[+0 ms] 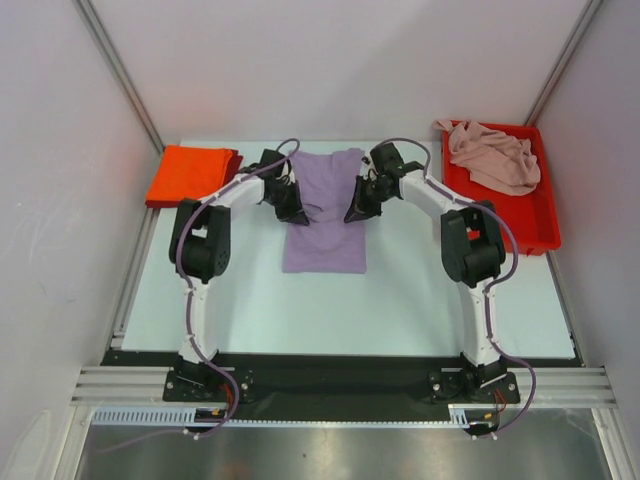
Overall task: Fold and stack the t-shirts
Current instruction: Fold the tshirt
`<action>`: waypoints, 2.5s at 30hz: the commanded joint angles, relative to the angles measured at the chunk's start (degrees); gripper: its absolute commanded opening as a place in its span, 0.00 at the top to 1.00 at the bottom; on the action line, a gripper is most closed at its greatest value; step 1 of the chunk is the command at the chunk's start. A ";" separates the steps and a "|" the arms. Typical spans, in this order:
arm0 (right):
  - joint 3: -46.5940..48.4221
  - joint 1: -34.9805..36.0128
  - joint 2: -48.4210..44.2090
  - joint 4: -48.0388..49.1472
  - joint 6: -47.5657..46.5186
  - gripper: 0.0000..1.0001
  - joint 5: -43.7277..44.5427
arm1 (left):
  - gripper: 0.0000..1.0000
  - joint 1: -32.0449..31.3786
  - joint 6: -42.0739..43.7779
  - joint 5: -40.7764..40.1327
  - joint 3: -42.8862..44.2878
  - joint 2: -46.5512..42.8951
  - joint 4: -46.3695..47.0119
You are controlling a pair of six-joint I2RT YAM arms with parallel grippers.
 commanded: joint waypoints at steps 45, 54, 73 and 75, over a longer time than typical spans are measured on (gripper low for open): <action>10.50 -8.31 16.95 6.88 4.19 1.00 -0.74 | 0.92 8.38 -4.86 -0.92 1.36 4.59 13.60; 20.86 -9.62 22.84 2.67 2.97 1.00 1.47 | 0.92 9.52 -3.81 -1.28 6.47 6.45 10.95; -30.16 -6.38 -22.58 6.24 -0.40 0.19 -3.62 | 0.20 9.17 -1.69 4.61 -40.80 -37.22 15.60; -37.09 -5.32 -25.65 11.50 1.55 0.17 -5.03 | 0.19 9.09 -1.78 6.02 -43.27 -37.58 15.87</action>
